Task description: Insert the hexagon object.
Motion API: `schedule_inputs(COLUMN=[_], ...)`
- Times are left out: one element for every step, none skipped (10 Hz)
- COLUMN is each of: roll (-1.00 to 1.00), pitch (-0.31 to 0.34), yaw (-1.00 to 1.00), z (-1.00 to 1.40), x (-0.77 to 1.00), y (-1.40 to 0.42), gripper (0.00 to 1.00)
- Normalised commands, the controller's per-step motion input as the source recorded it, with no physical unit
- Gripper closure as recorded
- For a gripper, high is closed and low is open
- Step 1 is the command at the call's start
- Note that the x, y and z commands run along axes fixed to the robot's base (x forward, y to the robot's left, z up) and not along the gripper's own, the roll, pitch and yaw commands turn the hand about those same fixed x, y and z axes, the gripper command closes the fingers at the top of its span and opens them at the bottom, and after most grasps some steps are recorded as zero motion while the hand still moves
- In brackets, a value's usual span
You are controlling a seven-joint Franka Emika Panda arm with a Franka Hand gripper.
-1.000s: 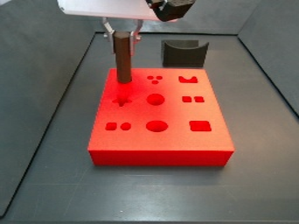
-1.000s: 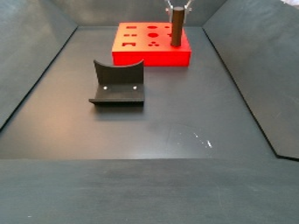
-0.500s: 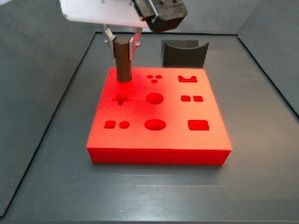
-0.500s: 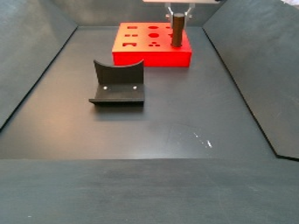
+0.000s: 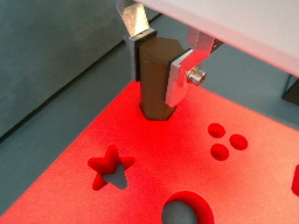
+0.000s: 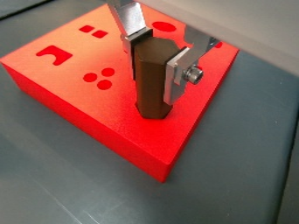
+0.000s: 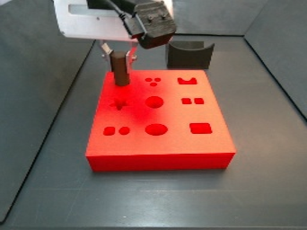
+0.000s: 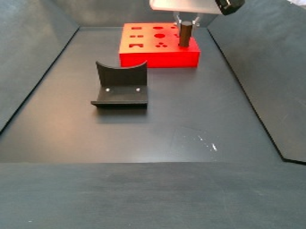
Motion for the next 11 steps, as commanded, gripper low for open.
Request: schedule_inputs(roll=[0.23, 0.25, 0.26, 0.16, 0.0, 0.07, 0.21, 0.21, 0.24, 0.23, 0.0], pitch=[-0.076, -0.109, -0.143, -0.076, 0.0, -0.079, -0.1, 0.0, 0.0, 0.07, 0.007], yaw=[-0.02, 0.0, 0.01, 0.0, 0.0, 0.57, 0.53, 0.51, 0.45, 0.23, 0.0], z=[-0.9, -0.83, -0.75, -0.23, -0.05, -0.45, -0.82, -0.87, -0.76, -0.71, -0.06], x=[-0.04, -0.07, -0.09, -0.07, 0.0, 0.0, -0.15, -0.19, -0.26, -0.17, 0.0], y=[-0.08, -0.06, -0.02, -0.02, 0.0, 0.0, -0.08, -0.13, -0.09, -0.09, 0.0], gripper=[1.0, 1.0, 1.0, 1.0, 1.0, 1.0, 1.0, 1.0, 1.0, 1.0, 1.0])
